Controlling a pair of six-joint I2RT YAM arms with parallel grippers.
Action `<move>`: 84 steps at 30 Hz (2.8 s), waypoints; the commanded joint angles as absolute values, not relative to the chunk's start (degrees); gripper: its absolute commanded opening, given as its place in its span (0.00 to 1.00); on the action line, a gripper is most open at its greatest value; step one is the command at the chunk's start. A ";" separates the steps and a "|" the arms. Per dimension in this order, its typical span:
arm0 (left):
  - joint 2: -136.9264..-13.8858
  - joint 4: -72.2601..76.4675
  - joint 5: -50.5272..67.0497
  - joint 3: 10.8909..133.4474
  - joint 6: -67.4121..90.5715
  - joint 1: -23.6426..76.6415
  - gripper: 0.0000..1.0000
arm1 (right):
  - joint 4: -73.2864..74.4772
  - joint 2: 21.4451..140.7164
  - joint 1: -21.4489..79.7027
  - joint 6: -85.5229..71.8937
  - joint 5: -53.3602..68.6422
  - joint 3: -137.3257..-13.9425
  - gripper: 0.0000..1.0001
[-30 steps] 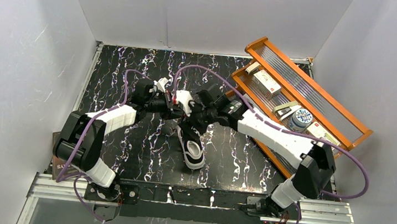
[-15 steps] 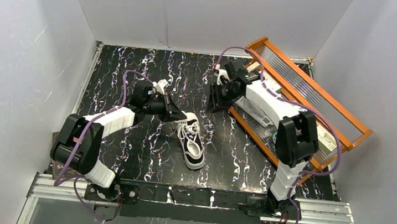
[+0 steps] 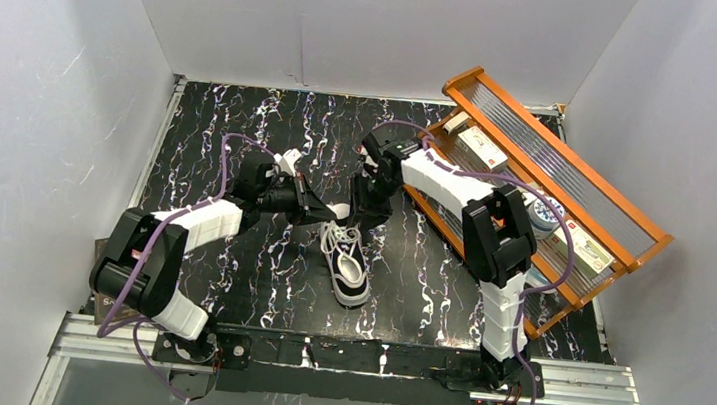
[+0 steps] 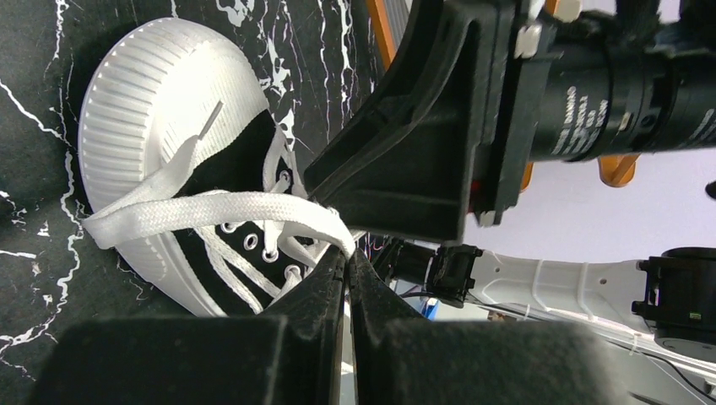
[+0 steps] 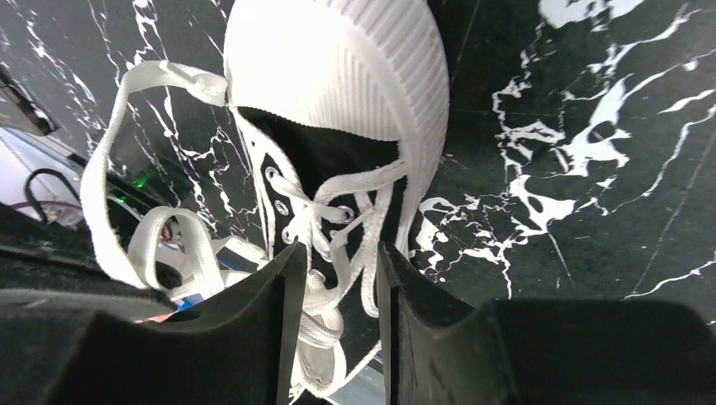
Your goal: Tie the shoes
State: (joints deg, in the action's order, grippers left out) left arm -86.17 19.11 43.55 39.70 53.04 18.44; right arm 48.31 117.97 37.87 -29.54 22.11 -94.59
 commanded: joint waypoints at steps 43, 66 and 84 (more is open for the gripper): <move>-77.36 -18.42 22.32 51.55 52.80 17.26 0.71 | 46.98 96.09 40.43 -20.90 -6.87 -85.39 0.00; -97.23 -3.13 23.58 44.92 81.54 20.24 0.34 | 45.16 96.31 40.36 -19.40 -3.12 -86.44 0.00; -74.52 -29.36 6.72 53.39 66.14 19.97 0.00 | 58.12 87.81 37.61 -33.70 -26.81 -85.65 0.00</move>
State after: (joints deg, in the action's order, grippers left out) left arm -82.87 -17.65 13.30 48.66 73.41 19.94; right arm 51.72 93.60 38.26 -25.21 -12.10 -85.34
